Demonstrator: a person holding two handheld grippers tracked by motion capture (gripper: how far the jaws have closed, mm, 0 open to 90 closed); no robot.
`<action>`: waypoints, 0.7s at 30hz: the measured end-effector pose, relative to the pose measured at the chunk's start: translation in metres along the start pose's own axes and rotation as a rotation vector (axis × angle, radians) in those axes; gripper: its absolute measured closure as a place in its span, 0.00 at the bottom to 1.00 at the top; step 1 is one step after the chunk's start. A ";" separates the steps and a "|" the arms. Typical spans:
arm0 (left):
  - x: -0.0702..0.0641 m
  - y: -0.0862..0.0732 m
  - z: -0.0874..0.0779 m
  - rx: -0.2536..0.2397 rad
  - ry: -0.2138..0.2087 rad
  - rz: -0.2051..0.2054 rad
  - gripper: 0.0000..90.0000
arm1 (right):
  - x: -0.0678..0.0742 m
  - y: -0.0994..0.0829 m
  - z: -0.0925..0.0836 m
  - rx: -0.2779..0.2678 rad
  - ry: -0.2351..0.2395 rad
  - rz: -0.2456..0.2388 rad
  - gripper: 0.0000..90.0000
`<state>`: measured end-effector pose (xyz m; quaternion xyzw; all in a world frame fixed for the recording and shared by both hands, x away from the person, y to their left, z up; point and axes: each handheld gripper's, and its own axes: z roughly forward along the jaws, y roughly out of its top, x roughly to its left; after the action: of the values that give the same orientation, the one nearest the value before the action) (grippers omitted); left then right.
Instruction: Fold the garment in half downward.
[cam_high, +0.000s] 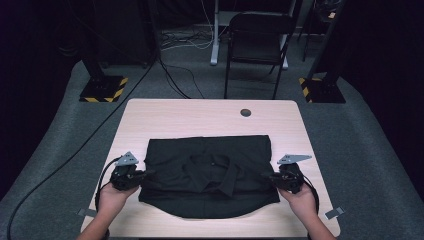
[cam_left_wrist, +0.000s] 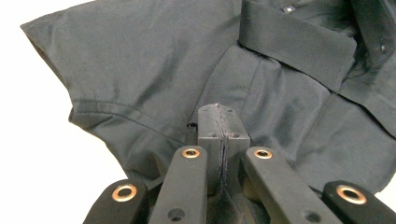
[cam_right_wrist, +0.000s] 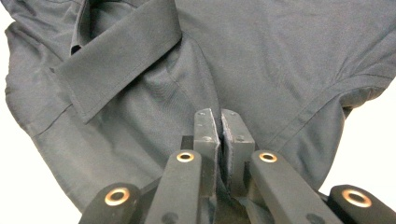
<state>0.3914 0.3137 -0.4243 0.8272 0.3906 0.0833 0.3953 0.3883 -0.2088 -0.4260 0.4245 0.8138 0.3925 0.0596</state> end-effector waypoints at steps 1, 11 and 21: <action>-0.001 -0.002 -0.002 -0.004 0.001 0.002 0.99 | 0.001 -0.001 -0.002 -0.002 0.004 0.002 0.96; -0.003 -0.026 -0.003 0.043 0.000 -0.010 0.99 | 0.009 -0.022 -0.012 0.043 0.032 0.009 0.96; -0.005 -0.044 0.010 0.100 0.000 -0.013 0.98 | 0.006 -0.045 0.000 0.112 0.041 0.058 0.95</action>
<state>0.3670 0.3214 -0.4621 0.8434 0.3995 0.0614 0.3540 0.3551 -0.2194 -0.4556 0.4424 0.8229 0.3565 0.0075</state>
